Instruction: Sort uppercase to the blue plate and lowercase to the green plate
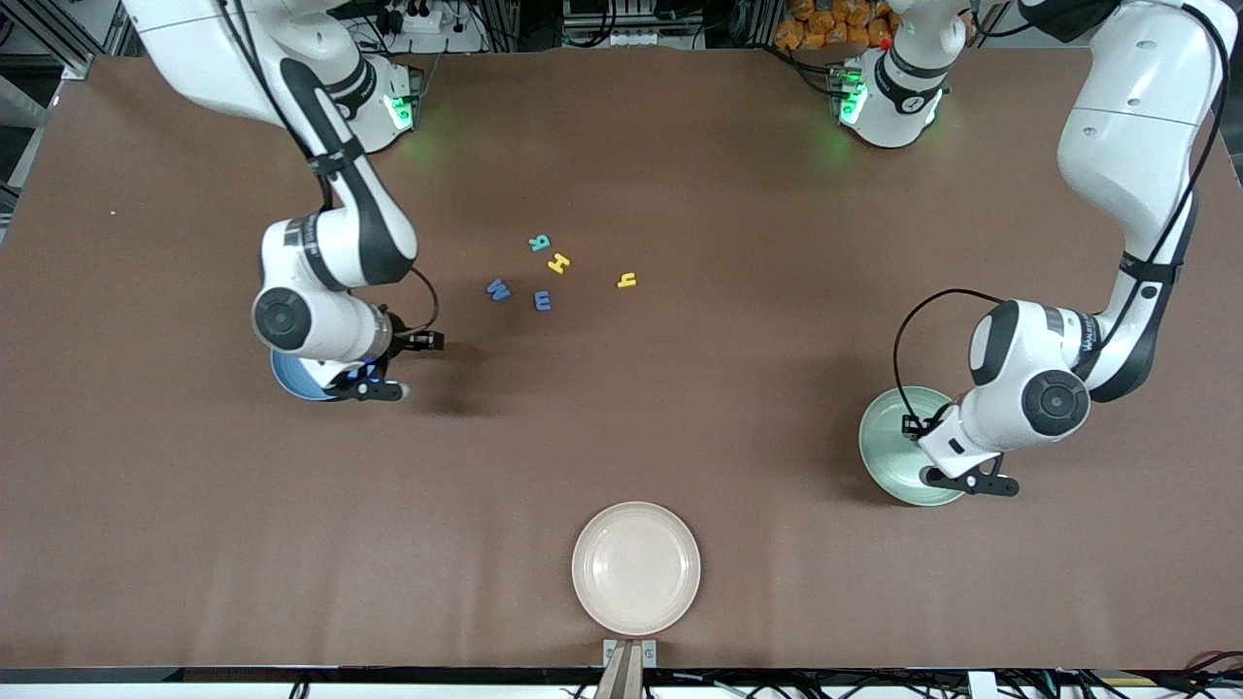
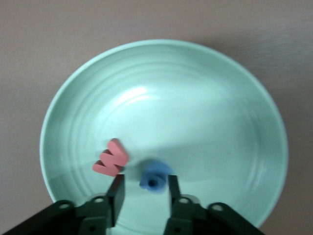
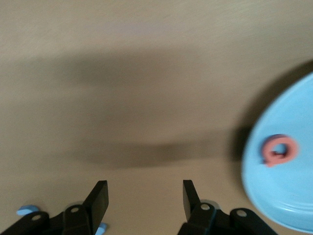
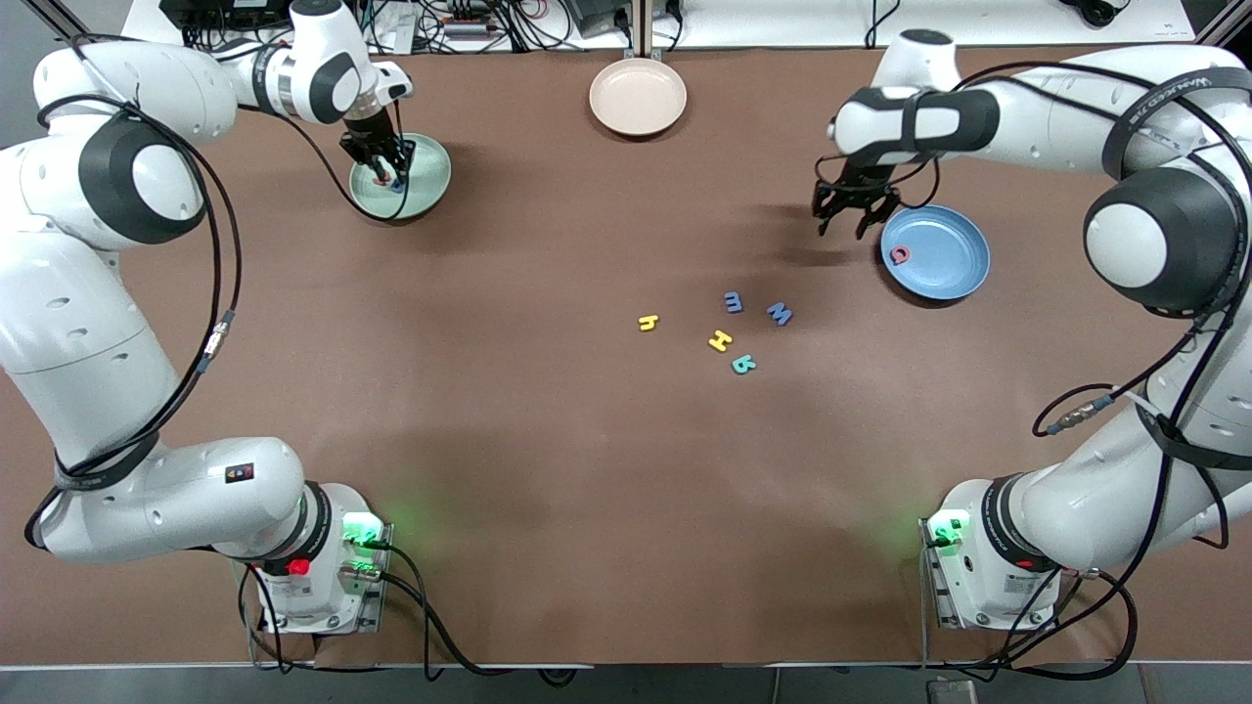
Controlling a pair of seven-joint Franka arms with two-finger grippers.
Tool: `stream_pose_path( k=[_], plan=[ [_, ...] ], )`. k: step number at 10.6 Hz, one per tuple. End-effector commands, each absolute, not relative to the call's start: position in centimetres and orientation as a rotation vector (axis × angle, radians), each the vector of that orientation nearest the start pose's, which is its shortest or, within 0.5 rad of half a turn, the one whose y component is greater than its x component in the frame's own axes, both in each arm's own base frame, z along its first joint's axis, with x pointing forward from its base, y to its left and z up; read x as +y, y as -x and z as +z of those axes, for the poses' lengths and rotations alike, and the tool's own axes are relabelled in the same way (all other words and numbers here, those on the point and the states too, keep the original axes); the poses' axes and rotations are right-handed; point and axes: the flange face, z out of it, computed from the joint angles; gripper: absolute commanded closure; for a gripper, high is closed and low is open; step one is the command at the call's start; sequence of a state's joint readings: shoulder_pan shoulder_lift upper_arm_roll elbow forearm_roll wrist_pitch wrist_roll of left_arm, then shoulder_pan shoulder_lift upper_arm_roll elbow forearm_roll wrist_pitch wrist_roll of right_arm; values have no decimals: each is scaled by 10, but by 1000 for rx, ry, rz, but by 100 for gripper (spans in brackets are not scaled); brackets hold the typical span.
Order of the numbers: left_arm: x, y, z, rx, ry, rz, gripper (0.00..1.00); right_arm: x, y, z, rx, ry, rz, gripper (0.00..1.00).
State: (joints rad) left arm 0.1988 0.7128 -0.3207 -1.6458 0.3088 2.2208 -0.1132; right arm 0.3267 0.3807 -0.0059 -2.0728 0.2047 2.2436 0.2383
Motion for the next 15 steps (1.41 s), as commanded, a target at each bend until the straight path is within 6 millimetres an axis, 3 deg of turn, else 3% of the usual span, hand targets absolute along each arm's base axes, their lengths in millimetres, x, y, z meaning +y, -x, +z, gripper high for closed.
stream_pose_path(
  k=[1,4,7,9,11,13,15],
  plan=[
    [-71,-677,228,300,3085,94,0,216,-493,232,-31,3057,280,30],
    [-146,-659,263,770,3060,125,0,247,-465,234,-117,3053,296,21],
    [-228,-627,271,1041,3031,135,0,269,-419,215,-220,3034,139,21],
    [-289,-589,268,1213,2953,169,0,265,-408,202,-222,3030,90,22],
    [-350,-553,262,1299,2901,186,0,271,-397,198,-257,3033,108,22],
    [-402,-515,256,1214,2890,179,0,273,-393,195,-261,3035,115,22],
    [-433,-483,248,1257,2838,157,0,283,-384,188,-247,3050,112,24]
  ],
)
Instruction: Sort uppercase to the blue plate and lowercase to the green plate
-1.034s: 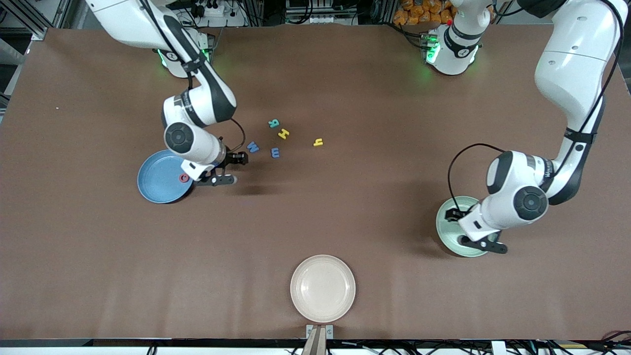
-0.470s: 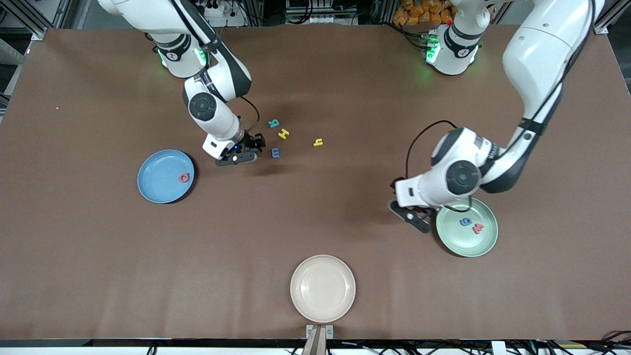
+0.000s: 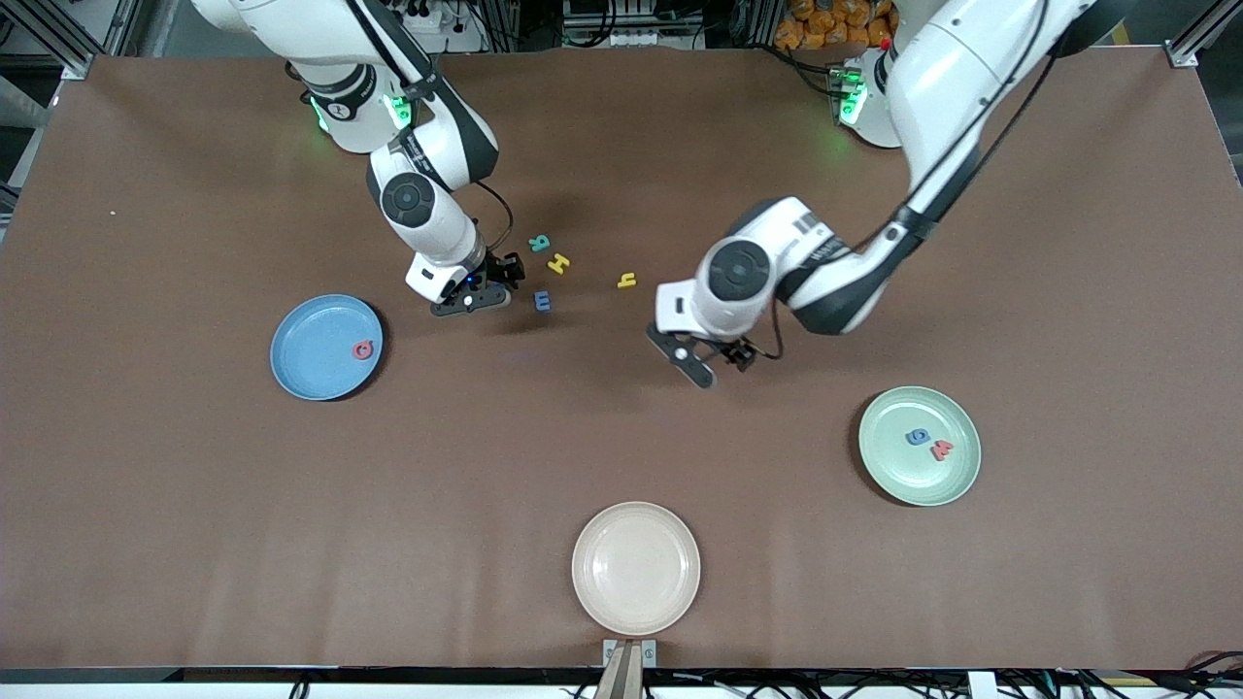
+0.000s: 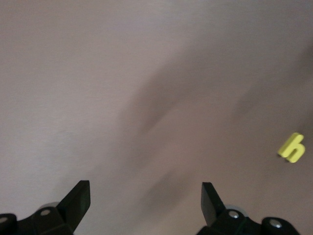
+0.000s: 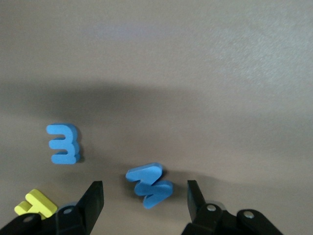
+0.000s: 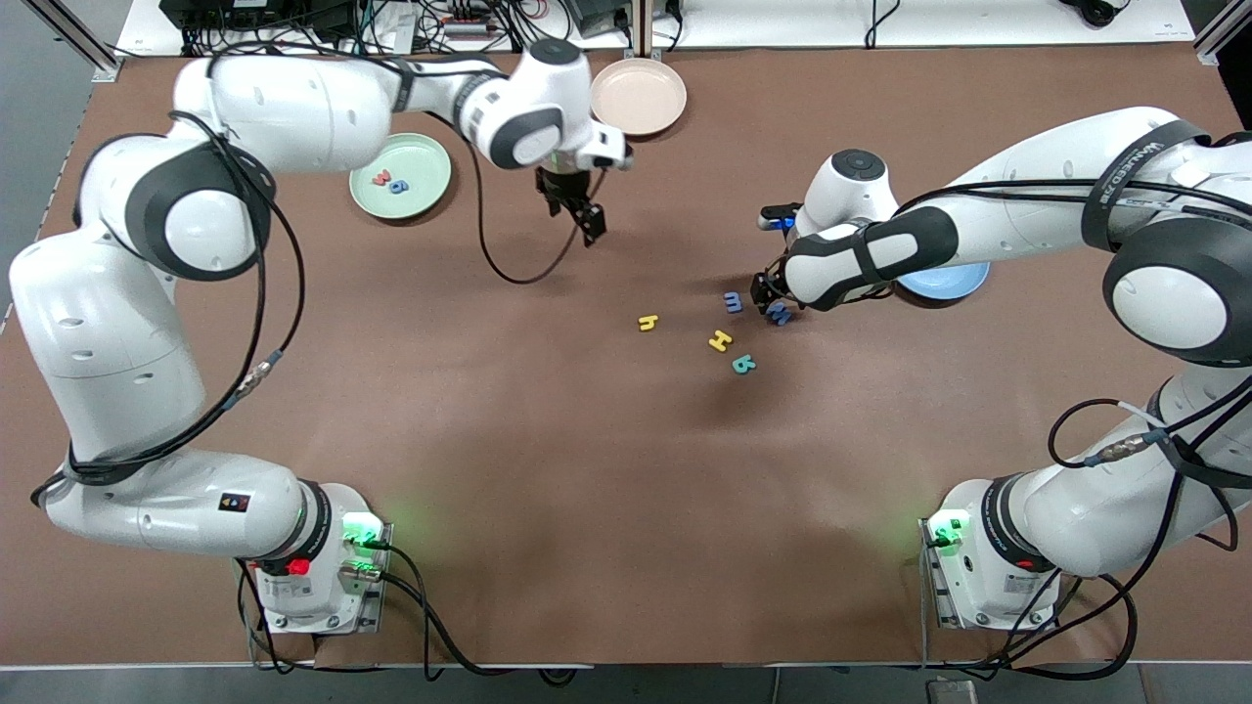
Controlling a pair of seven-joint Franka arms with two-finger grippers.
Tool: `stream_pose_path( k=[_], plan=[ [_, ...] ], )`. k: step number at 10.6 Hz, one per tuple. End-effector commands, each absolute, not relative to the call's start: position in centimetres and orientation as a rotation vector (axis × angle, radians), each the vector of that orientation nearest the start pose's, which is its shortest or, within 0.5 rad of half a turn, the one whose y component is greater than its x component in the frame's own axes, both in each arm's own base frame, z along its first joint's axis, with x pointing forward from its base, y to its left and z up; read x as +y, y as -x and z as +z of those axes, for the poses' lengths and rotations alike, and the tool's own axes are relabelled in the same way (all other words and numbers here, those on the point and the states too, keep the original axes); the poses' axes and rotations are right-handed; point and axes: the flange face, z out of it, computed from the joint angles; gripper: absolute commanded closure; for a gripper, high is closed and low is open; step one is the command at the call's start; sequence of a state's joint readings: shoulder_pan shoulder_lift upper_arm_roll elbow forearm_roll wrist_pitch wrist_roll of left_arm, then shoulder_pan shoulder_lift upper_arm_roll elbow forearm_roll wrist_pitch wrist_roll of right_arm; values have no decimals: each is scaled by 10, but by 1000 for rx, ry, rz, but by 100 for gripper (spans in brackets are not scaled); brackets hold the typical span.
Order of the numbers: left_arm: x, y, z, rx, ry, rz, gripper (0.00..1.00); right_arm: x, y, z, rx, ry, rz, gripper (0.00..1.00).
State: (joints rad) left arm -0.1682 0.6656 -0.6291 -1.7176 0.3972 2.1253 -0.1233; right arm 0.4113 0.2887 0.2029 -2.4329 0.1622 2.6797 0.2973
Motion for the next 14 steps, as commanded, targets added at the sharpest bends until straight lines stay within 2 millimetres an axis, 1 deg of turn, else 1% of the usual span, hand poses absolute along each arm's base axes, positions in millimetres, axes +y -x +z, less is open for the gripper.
stream_pose_path(
  k=[1,3,4,5,6,7,8,9,11,12,14],
  plan=[
    [-441,-469,242,1252,2840,156,0,279,-386,186,-287,3062,100,24],
    [-454,-443,225,1279,2873,98,0,275,-388,184,-310,3070,95,24],
    [-456,-434,218,1290,2879,47,0,274,-389,181,-318,3070,84,25],
    [-456,-429,212,1320,2833,7,0,273,-386,175,-311,3061,59,27],
    [-461,-422,209,1351,2799,-5,0,274,-385,170,-299,3053,36,28],
    [-477,-404,207,1399,2775,-6,0,273,-385,169,-279,3055,39,28],
    [-485,-394,207,1421,2757,-13,0,274,-385,168,-279,3055,41,32],
    [-483,-390,208,1435,2737,-19,0,274,-385,165,-278,3055,44,34],
    [-484,-379,201,1557,2619,-108,0,274,-384,164,-280,3056,48,37],
    [-486,-370,195,1598,2633,-134,0,274,-384,163,-281,3056,50,39],
    [-484,-363,189,1627,2644,-149,0,275,-385,163,-280,3055,49,43]
  ],
)
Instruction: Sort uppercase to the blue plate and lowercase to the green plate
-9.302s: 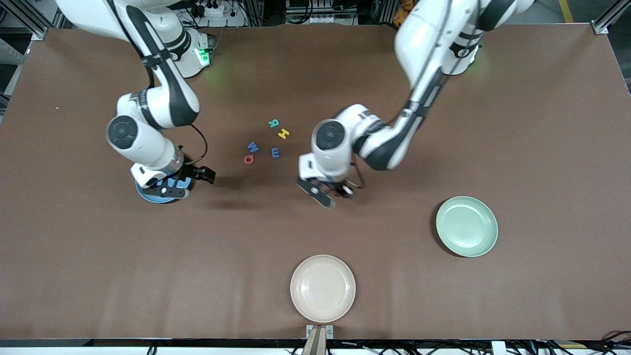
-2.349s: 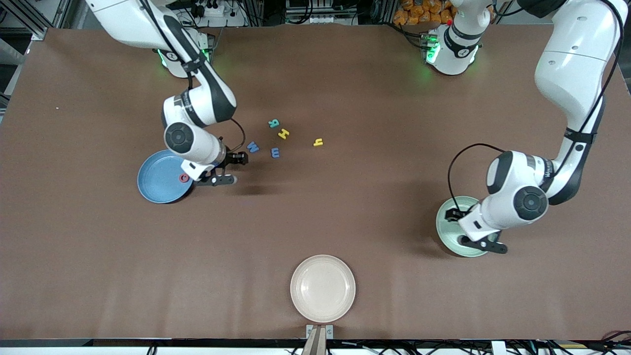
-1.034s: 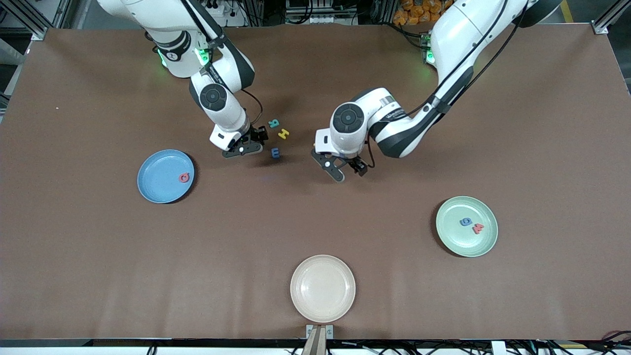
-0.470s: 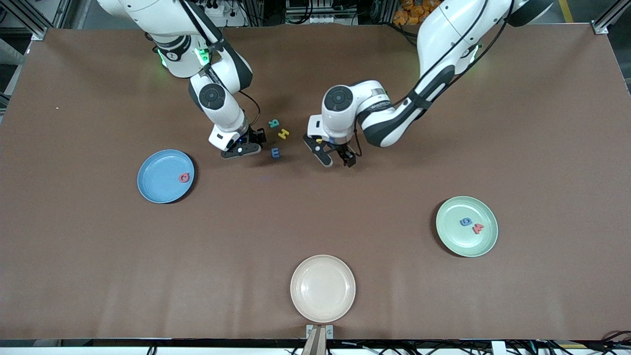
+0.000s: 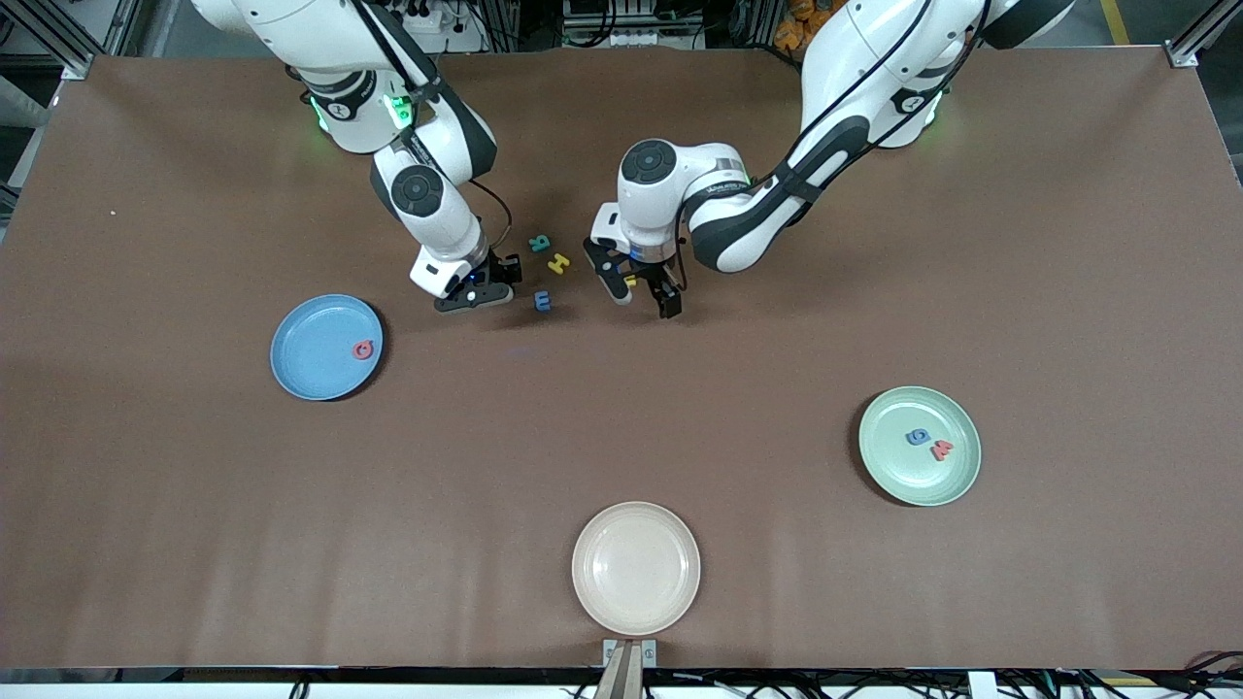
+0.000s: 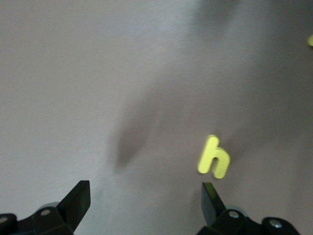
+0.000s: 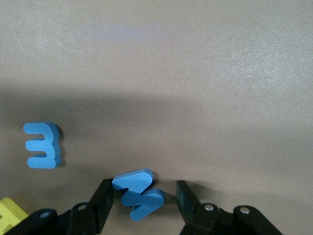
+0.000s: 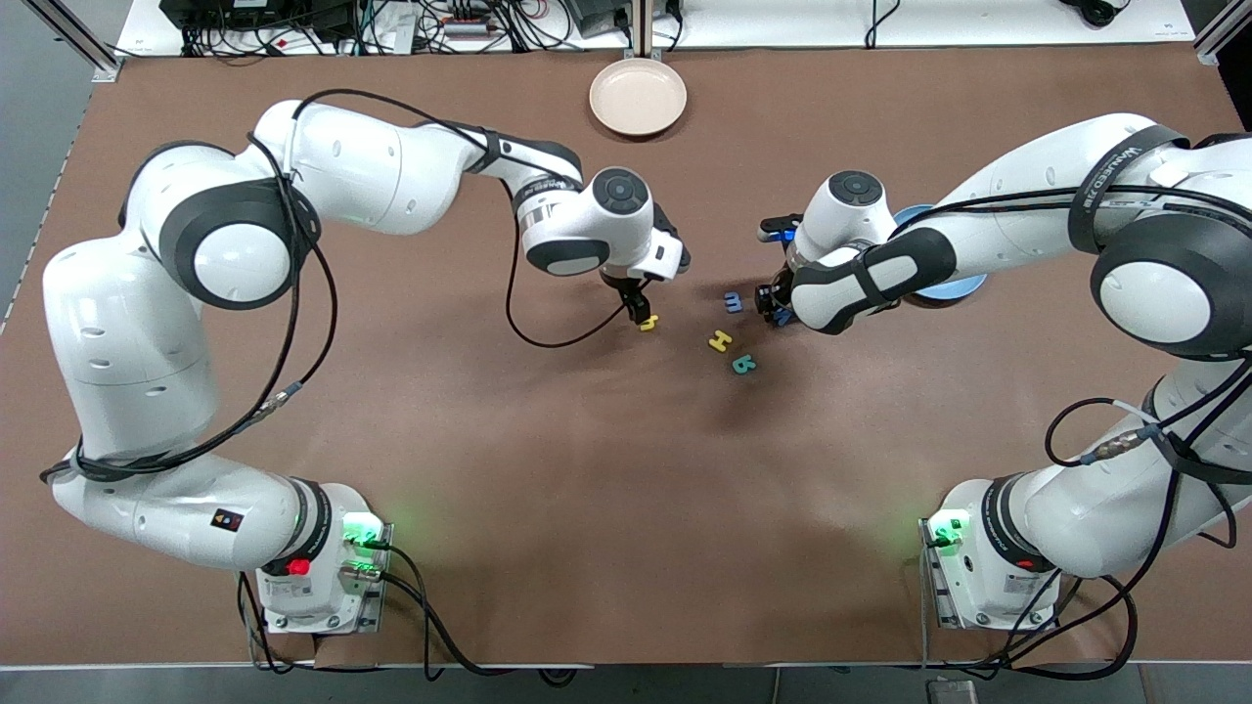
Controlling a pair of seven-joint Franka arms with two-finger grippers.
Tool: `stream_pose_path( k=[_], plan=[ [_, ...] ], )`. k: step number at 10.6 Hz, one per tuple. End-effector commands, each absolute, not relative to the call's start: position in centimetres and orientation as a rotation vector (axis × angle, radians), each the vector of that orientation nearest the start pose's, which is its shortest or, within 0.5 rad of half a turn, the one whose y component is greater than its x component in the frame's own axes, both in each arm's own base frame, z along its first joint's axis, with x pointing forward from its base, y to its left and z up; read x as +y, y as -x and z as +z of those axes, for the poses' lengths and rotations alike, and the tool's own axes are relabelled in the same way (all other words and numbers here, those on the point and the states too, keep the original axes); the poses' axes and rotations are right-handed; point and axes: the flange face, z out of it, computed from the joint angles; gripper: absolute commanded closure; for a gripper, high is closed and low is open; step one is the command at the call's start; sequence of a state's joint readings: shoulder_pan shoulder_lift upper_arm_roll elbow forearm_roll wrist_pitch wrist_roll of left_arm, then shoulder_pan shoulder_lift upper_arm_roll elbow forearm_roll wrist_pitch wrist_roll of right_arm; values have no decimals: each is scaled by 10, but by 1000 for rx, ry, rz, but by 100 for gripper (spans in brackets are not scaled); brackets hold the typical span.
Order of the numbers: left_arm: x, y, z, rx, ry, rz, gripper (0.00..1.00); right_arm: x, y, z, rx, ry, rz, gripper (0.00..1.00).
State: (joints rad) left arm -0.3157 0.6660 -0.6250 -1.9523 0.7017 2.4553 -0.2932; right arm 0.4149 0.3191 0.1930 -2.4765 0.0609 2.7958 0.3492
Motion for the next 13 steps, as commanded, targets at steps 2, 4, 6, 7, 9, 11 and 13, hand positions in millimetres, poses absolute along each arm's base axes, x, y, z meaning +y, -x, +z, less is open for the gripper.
stream_pose_path(
  k=[2,4,6,7,9,11,13],
  plan=[
    [-485,-358,187,1639,2637,-139,0,274,-385,163,-278,3056,48,47],
    [-486,-358,187,1646,2635,-141,0,275,-386,164,-278,3054,47,53],
    [-490,-353,184,1665,2629,-136,0,274,-386,164,-278,3055,46,57],
    [-493,-350,184,1690,2625,-143,0,274,-387,164,-278,3055,44,58],
    [-498,-346,183,1708,2623,-149,0,274,-387,164,-275,3055,44,63],
    [-501,-346,182,1717,2641,-163,0,274,-389,165,-275,3053,39,65],
    [-502,-346,180,1725,2657,-172,0,274,-390,165,-268,3053,38,68]
  ],
)
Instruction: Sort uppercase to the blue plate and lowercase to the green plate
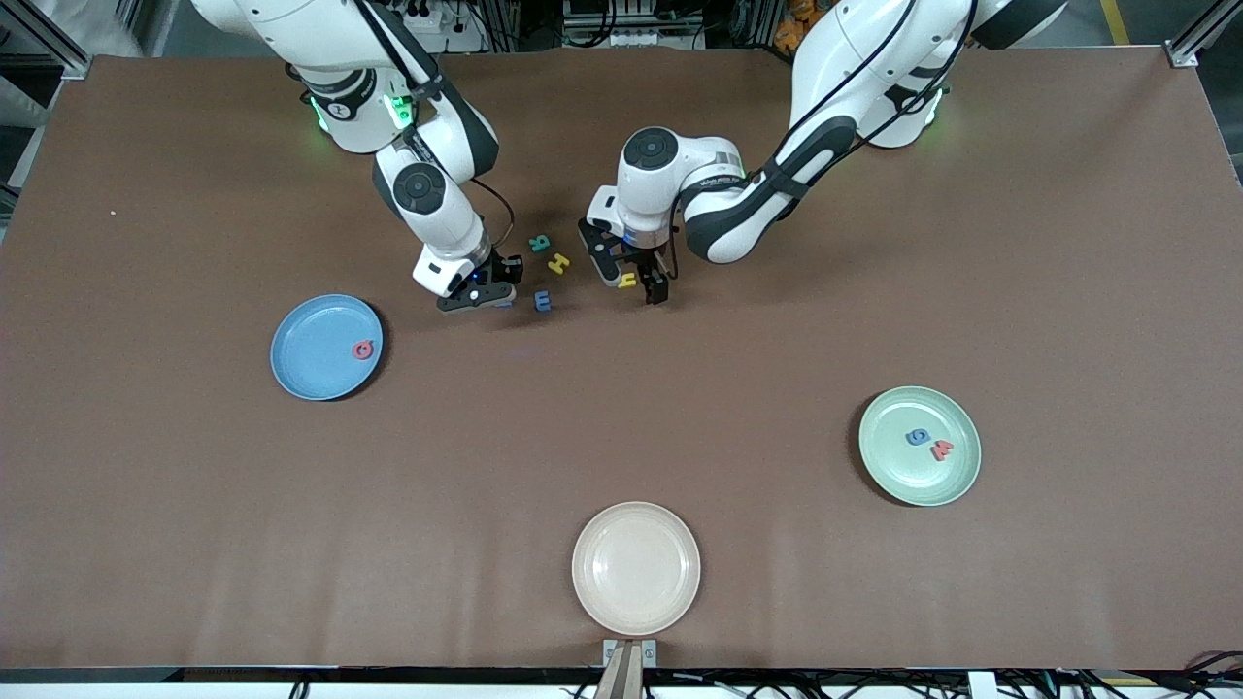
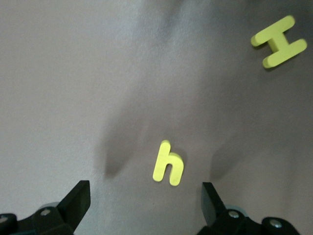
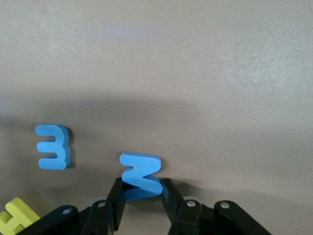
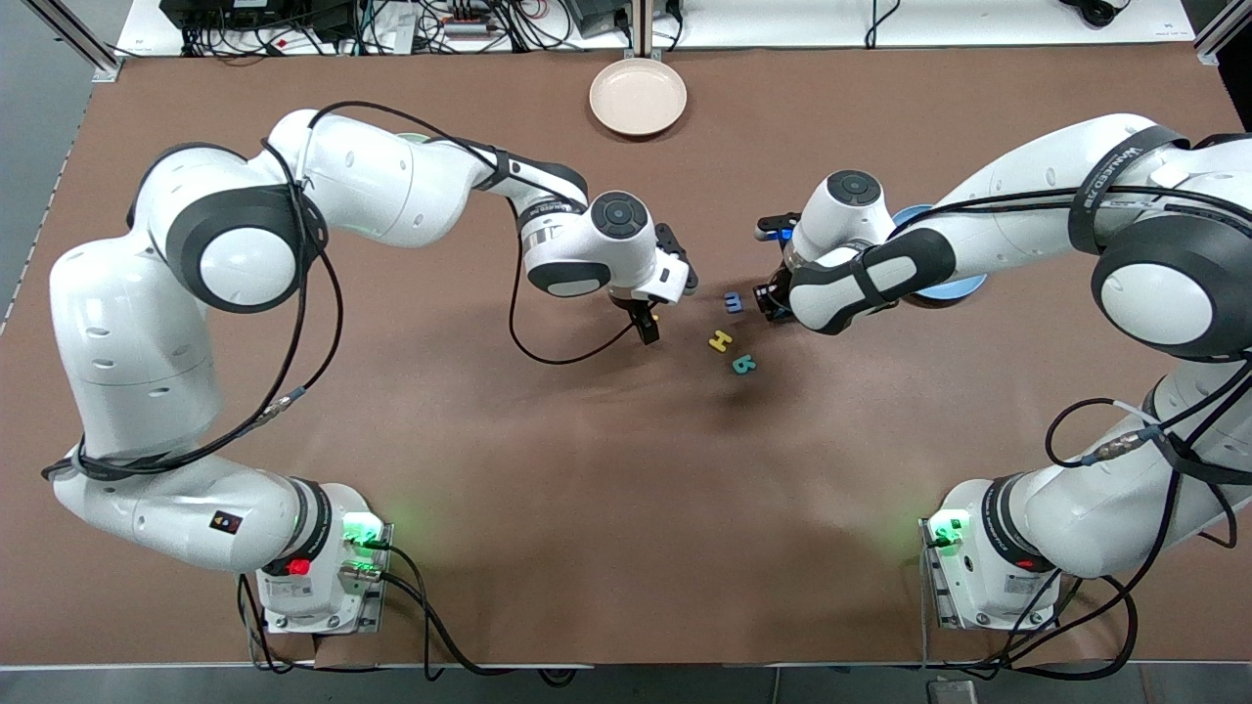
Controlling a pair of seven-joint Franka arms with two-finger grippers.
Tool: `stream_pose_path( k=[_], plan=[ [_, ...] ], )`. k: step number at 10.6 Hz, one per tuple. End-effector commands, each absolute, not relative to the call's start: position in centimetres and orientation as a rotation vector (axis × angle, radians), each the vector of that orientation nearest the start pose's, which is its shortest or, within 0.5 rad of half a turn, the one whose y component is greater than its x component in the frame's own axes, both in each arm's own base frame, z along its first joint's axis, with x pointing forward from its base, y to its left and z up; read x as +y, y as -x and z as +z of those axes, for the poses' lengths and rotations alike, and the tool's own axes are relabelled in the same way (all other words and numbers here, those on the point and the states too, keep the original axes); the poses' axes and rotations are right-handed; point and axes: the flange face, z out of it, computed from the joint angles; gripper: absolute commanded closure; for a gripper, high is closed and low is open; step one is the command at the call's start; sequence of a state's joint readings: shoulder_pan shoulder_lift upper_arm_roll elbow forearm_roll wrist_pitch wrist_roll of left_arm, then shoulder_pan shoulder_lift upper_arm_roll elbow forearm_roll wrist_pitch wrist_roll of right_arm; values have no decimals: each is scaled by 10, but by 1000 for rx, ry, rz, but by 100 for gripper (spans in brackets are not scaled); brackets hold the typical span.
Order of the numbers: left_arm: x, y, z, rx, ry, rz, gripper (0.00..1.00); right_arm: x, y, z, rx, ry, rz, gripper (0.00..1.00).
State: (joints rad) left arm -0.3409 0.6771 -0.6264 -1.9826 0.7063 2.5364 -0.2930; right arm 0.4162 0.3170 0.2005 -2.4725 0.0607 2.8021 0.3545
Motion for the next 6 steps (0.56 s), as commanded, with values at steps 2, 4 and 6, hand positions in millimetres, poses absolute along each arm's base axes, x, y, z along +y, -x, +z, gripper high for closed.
stream_pose_path(
  k=[2,4,6],
  plan=[
    [-505,-347,178,1737,2675,-192,0,272,-390,165,-268,3054,39,71],
    [-505,-346,174,1747,2671,-189,0,272,-390,165,-264,3054,39,73],
    [-505,-345,172,1751,2666,-187,2,270,-392,165,-257,3056,43,74]
  ],
)
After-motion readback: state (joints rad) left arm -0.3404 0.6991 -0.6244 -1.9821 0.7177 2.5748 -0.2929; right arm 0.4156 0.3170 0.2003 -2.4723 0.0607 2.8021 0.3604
